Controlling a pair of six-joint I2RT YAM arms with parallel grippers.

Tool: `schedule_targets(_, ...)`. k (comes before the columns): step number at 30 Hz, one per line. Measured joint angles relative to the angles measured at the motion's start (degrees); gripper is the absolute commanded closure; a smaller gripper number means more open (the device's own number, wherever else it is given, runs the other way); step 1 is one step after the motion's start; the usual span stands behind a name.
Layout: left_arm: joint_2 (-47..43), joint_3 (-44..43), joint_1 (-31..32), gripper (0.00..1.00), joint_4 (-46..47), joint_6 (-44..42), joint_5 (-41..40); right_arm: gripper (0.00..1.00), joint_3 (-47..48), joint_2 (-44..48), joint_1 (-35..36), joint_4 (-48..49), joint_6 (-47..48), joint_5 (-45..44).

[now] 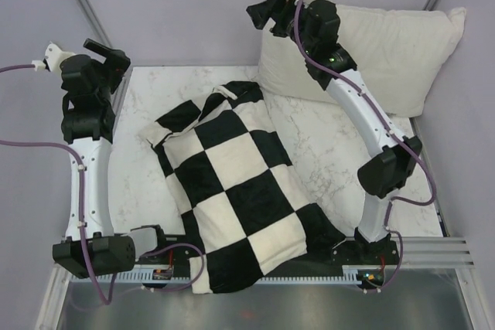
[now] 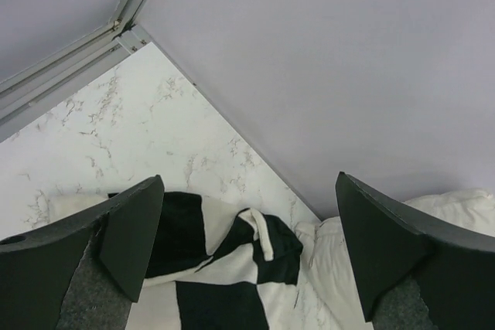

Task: Put the pillow into the pillowcase

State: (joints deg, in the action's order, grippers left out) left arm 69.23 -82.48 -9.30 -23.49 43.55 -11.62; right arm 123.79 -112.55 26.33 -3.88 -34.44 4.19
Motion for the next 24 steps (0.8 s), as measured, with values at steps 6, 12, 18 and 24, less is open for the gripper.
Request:
schedule_targets(6, -2.38, 2.34, 0.0, 0.0, -1.75, -2.91, 4.42, 0.02, -18.71, 16.46, -0.33, -3.21, 5.81, -2.16)
schedule_targets(12, -9.66, 9.22, -0.09, 0.0, -5.49, -7.21, 12.15, 0.02, -41.83, 38.18, -2.38, -5.75, 10.82, -4.57)
schedule_targets(18, -26.29, 17.94, -0.07, 0.0, -9.84, -11.67, 21.14, 0.02, -61.05, 67.08, -3.08, -7.82, 14.53, -11.85)
schedule_targets(24, -40.76, 22.86, -0.07, 0.0, -9.4, -15.96, 23.06, 0.02, -70.84, 86.86, -3.08, -9.77, 16.68, -18.4)
